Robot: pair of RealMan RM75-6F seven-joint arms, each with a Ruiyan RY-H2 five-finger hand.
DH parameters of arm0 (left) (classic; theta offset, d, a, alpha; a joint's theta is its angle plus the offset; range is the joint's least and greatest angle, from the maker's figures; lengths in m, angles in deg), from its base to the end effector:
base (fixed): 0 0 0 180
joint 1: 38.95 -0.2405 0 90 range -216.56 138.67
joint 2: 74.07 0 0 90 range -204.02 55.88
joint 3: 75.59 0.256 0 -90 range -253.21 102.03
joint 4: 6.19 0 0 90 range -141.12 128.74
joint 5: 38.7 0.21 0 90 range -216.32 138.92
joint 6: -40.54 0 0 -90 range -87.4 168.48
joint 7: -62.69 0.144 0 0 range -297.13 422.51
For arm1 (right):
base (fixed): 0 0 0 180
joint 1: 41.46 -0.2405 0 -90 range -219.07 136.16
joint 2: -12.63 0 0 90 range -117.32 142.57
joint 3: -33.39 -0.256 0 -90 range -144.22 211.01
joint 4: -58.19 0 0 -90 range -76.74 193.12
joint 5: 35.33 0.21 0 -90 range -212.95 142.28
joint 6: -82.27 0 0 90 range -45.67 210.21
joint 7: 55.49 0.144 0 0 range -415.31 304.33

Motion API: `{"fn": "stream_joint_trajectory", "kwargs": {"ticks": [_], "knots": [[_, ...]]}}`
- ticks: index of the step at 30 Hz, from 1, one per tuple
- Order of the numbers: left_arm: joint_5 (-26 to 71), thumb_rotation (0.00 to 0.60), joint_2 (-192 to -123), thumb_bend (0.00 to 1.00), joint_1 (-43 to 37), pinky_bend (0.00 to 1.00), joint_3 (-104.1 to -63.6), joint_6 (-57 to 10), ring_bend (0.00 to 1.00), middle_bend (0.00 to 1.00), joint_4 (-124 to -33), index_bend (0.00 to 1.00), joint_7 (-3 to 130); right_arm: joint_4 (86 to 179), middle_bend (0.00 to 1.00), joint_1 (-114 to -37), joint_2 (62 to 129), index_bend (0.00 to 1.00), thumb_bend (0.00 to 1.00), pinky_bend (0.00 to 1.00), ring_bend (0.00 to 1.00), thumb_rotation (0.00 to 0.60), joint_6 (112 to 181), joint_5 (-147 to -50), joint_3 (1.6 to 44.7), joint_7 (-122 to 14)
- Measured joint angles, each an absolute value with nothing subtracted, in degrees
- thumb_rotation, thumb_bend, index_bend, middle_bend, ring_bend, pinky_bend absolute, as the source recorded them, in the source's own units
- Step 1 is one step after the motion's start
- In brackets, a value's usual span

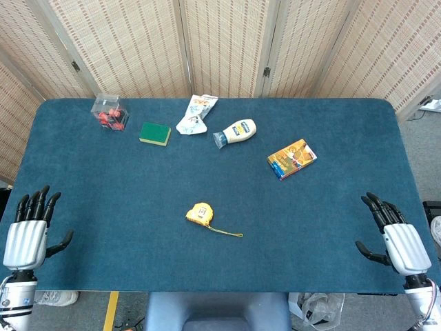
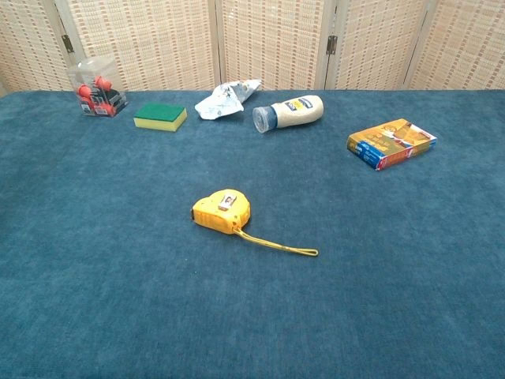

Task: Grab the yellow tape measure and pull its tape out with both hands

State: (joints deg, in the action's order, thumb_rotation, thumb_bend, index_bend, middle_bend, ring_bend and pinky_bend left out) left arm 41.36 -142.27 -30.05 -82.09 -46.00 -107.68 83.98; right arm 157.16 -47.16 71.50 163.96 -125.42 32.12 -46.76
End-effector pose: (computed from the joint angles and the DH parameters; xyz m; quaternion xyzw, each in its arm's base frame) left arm -0.2656 0.2091 0.1410 -0.5929 -0.3328 -0.3689 0.6337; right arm -0.2882 -0.1770 0.1618 0.5999 -0.4449 0.4261 0.5105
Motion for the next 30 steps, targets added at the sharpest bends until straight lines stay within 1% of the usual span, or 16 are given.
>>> {"fn": "stream_joint_trajectory", "kwargs": {"ticks": [7,13,16,20,26,30], "knots": [[41.5,0.502,-142.2,0.34,-29.9,0.0,-82.1,-45.7,0.0,0.01,-107.5,0.13,83.6,159.4,0.07,-49.6,71.6,0.0,0.3,0.09,0.11,0.6,160.2,-125.0,31.7,-50.8],[42.3,0.499,-142.2,0.34,-30.0,0.0,-81.5,-45.7,0.0,0.01,-107.6,0.13,83.6,162.0,0.07,-54.1,72.9,0.0,0.3,0.09,0.11,0.6,154.3,-124.2,30.4,-55.1],[42.5,0.502,-142.2,0.34,-30.2,0.0,-81.3,-45.9,0.0,0.01,-107.5,0.13,83.2,163.3,0.05,-56.6,74.1,0.0,0.3,0.09,0.09,0.6,151.1,-122.9,29.4,-57.3],[42.8,0.502,-142.2,0.34,-30.5,0.0,-81.0,-46.2,0.0,0.01,-107.4,0.13,82.9,165.1,0.03,-60.9,76.4,0.0,0.3,0.09,0.06,0.6,146.0,-120.2,27.6,-59.0],[43.2,0.5,-141.8,0.34,-31.0,0.0,-80.7,-46.6,0.0,0.01,-107.5,0.13,82.5,166.5,0.0,-67.9,80.4,0.0,0.3,0.1,0.06,0.6,138.1,-115.4,24.8,-60.8],[43.3,0.501,-141.5,0.34,-31.5,0.0,-80.5,-47.2,0.0,0.01,-107.5,0.13,82.0,166.4,0.0,-72.8,84.5,0.0,0.24,0.1,0.07,0.6,134.0,-110.7,22.8,-62.8]]}}
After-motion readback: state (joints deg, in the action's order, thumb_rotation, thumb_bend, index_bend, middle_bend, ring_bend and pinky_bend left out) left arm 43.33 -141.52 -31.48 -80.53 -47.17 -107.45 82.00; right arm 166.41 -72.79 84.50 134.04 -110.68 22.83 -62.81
